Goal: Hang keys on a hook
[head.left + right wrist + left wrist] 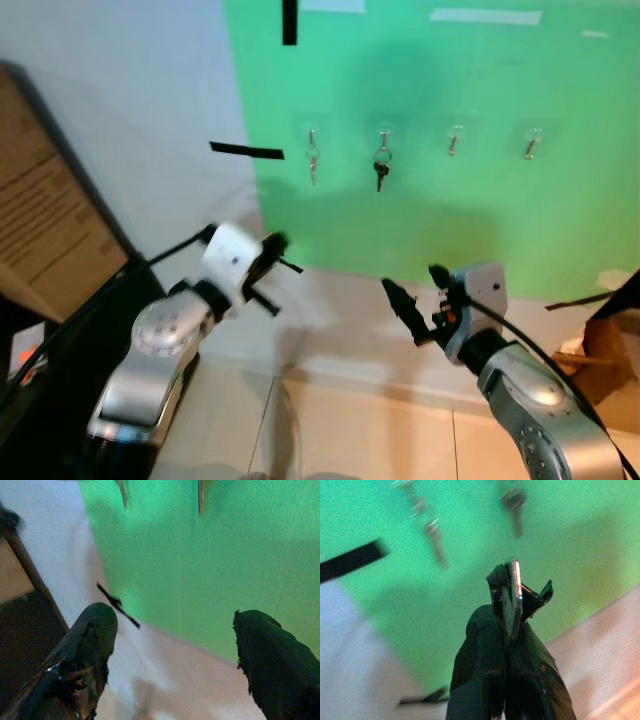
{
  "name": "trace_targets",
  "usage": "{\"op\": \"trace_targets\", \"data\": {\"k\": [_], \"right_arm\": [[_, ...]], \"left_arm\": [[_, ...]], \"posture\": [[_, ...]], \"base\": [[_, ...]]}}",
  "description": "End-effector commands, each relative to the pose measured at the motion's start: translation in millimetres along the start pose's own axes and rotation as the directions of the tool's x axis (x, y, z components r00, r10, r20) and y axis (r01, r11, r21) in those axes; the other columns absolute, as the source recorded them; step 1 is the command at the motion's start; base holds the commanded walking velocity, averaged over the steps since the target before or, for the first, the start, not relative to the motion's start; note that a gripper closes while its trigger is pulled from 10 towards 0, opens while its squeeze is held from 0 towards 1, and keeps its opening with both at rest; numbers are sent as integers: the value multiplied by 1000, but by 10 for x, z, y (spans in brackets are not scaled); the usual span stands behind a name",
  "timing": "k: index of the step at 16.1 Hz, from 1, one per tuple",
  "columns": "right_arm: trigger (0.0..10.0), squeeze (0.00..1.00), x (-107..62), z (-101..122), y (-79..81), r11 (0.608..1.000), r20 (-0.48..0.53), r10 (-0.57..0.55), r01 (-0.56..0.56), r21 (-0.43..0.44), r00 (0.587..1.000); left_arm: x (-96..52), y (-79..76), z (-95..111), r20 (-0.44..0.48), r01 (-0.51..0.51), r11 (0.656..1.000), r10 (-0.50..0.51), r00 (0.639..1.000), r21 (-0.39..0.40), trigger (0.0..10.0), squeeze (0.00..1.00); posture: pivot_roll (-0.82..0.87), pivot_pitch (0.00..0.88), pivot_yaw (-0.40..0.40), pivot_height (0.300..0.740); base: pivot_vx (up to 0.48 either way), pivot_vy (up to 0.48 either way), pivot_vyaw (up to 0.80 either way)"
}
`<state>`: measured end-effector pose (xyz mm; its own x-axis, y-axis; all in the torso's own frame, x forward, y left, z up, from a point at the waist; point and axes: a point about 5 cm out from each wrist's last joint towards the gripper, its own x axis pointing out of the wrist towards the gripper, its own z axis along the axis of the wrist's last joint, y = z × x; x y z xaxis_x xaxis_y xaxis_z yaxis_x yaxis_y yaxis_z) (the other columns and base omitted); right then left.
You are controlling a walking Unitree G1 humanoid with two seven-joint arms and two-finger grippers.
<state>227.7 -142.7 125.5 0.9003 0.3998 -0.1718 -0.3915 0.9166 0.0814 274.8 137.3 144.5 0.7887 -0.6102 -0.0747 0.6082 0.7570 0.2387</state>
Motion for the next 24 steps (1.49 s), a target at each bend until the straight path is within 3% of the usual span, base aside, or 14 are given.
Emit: {"op": "trace_targets", "data": {"k": [1,2,3,4,5,7,9,10,13,14,17,18,21,24], "right_arm": [[10000,0,-9,161,14,999,69,47,-47,-2,997],[10000,0,-21,213,24,997,90,72,-72,-5,993],[10000,353,-56,361,67,985,141,171,-170,-17,975],[10000,980,-67,444,92,977,170,214,-215,-16,962],[10000,1000,-66,536,134,962,206,268,-272,-6,941],[10000,1000,22,694,200,939,230,343,-342,-45,911],[10000,1000,122,865,224,931,256,363,-358,-70,896],[10000,1000,166,958,237,922,254,386,-372,-104,887],[10000,1000,168,1029,239,896,216,440,-410,-170,872],[10000,1000,122,1096,209,862,194,504,-477,-173,841],[10000,1000,38,1145,187,789,130,609,-582,-198,782],[10000,0,33,1186,169,763,101,637,-608,-219,764],[10000,0,25,1281,216,680,26,716,-688,-255,698],[10000,0,110,1255,295,660,-58,712,-695,-286,700]], "left_arm": [[39,0,79,29,120,991,-119,993,-52,10000,0],[48,10,131,53,171,983,-168,984,-71,10000,0],[63,144,234,79,275,960,-271,959,-55,10000,0],[67,221,293,80,310,950,-307,948,-29,10000,0],[72,315,368,89,337,941,-336,938,4,10000,0],[99,434,587,142,401,915,-402,904,39,10000,0],[112,357,729,179,501,865,-499,848,37,10000,0],[106,294,760,177,576,817,-572,801,37,10000,0],[93,223,711,138,648,760,-646,750,37,10000,0],[54,191,673,122,702,712,-698,706,13,10000,0],[5,184,654,89,744,668,-741,666,-7,10000,0],[-9,181,646,69,761,649,-759,648,-6,10000,0],[-17,163,622,24,789,614,-789,614,6,10000,0],[3,130,599,-3,800,600,-800,600,20,10000,0]], "posture": [[-140,0,104,740],[-142,0,107,740],[-140,0,94,740],[-132,0,89,740],[-130,0,95,740],[-132,0,93,740],[-135,0,93,740],[-136,0,89,740],[-137,0,85,740],[-134,0,78,740],[-133,0,73,740],[-131,0,68,740],[-131,0,60,740],[-127,0,47,740]], "base": [[0,0,0],[0,0,0],[0,0,0],[0,0,0],[0,0,0],[0,0,0],[0,0,0],[0,0,0],[0,0,0],[0,0,0],[0,0,0],[0,0,0],[0,0,0],[0,0,0]]}}
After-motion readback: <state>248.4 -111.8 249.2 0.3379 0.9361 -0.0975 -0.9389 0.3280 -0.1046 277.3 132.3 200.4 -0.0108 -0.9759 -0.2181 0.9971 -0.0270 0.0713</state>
